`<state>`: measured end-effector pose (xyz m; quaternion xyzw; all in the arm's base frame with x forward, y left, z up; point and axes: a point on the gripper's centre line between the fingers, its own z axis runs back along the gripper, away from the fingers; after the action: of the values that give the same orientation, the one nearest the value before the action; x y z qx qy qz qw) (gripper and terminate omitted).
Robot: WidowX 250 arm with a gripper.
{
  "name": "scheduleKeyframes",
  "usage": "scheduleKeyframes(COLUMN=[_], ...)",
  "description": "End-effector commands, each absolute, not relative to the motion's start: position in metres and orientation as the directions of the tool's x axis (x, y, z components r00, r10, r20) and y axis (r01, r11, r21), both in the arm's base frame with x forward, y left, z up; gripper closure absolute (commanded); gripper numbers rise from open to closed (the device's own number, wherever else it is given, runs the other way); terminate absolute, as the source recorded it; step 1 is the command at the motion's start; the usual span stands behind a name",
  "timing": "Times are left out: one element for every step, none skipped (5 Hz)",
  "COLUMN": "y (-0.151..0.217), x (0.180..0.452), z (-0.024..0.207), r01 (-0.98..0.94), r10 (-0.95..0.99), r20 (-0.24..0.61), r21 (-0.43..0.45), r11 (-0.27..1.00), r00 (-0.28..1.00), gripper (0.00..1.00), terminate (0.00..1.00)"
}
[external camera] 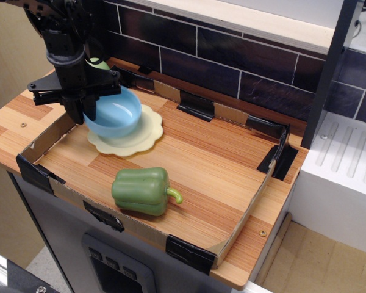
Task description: Put bowl on plate
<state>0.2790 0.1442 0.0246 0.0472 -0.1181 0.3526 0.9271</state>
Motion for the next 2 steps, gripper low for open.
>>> scheduleKeyframes(y=[0.138,0.130], x=[0.272,0.273], z=[0.066,0.098], r01=[-0.697,-0.708], r10=[0.663,0.676], r20=[0.321,0.351], r21=[-0.015,-0.051], r11=[0.717,0.705], r00=[0.676,0.648], gripper=[0.00,0.00], terminate=[0.00,0.00])
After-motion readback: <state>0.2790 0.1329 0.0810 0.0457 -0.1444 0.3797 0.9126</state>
